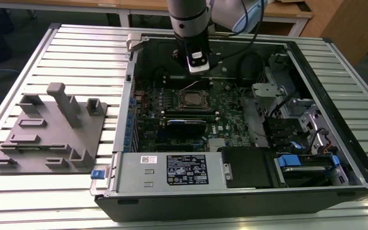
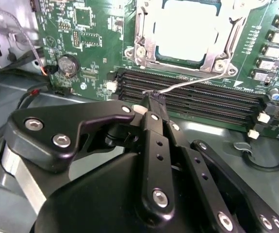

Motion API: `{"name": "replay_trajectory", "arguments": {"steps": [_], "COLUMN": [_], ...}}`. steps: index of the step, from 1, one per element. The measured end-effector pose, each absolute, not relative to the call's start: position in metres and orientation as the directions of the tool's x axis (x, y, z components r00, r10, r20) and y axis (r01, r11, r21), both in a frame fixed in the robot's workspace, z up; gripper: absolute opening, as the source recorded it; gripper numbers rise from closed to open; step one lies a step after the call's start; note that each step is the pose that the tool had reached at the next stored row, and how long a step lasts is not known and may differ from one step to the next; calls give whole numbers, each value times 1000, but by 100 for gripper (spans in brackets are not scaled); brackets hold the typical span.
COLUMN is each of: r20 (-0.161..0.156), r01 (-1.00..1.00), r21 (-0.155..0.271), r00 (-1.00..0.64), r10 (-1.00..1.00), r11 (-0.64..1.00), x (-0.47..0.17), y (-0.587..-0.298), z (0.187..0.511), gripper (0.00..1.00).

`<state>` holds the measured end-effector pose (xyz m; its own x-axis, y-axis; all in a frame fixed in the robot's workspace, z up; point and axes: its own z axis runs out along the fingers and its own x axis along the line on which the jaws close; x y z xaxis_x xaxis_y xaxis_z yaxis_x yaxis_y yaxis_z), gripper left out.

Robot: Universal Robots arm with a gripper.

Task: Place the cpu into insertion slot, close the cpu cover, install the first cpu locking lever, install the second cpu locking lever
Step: 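Install the first cpu locking lever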

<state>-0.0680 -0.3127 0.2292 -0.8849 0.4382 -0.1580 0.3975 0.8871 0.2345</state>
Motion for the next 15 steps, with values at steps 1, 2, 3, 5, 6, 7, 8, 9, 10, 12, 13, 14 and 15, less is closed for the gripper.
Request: {"name": "replay_trajectory", "arguments": {"steps": [1, 2, 3, 5, 6, 7, 8, 9, 10, 12, 13, 14, 15], "r20": [-158, -158, -159, -159, -159, -159, -159, -159, -159, -159, -159, -159, -159], "r01": [405, 414, 424, 445, 456, 467, 478, 487, 496, 512, 519, 524, 528], "r21": [234, 235, 235, 235, 235, 235, 235, 235, 235, 235, 235, 235, 235], "r00": [-881, -876, -871, -860, -853, -847, -840, -834, -829, -818, -814, -810, -807], "r10": [446, 455, 464, 486, 496, 508, 519, 528, 537, 552, 559, 564, 568], "r11": [884, 879, 875, 864, 859, 853, 846, 841, 836, 826, 822, 819, 816], "x": [-68, -68, -68, -68, -68, -68, -68, -68, -68, -68, -68, -68, -68], "y": [-313, -313, -313, -313, -313, -313, -313, -313, -313, -313, -313, -313, -312], "z": [229, 228, 227, 226, 225, 224, 224, 223, 222, 220, 219, 219, 218], "gripper": [11, 11, 11, 11, 11, 11, 11, 11, 11, 11, 11, 11, 11]}}
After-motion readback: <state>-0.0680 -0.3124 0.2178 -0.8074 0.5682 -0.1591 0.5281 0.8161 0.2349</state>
